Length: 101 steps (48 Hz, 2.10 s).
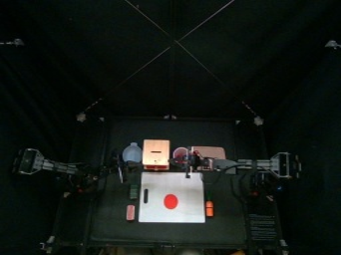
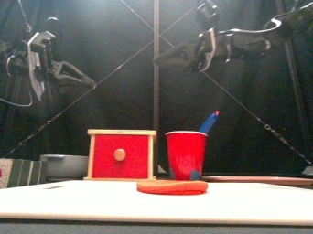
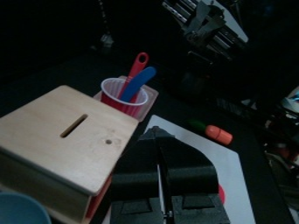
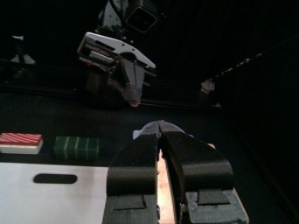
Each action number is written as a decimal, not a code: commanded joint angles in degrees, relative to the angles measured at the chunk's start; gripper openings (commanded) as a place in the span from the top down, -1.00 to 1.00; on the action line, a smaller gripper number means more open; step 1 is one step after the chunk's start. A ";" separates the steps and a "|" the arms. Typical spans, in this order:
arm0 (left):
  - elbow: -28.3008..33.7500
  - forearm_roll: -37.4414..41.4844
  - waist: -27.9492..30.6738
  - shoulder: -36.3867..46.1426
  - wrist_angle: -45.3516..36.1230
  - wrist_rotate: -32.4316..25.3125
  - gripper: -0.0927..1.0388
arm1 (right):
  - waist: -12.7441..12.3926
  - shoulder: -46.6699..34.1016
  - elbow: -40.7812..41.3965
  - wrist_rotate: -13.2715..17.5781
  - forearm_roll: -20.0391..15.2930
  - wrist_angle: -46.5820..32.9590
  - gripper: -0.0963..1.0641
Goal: Get the cutter from the drawer then cut the dough then place the extra dough in the bowl
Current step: Open the drawer
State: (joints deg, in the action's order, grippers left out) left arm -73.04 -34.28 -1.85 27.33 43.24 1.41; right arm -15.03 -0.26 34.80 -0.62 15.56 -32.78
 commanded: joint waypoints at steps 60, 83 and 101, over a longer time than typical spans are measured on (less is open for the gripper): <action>11.78 -15.38 -7.38 -25.66 1.67 26.98 -0.69 | -2.72 -20.04 -14.94 0.09 3.08 12.30 0.80; 16.87 -20.74 -6.15 -33.66 5.19 30.50 -0.69 | -2.02 -20.04 -15.47 0.18 3.16 13.54 0.80; 19.16 -22.59 -5.54 -36.21 6.42 30.32 -0.68 | -1.58 -20.48 -15.56 0.18 3.16 13.54 0.80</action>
State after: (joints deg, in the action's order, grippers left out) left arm -55.46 -57.04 -7.65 -8.79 49.13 31.90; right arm -16.79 -20.74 19.16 -0.44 18.63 -20.21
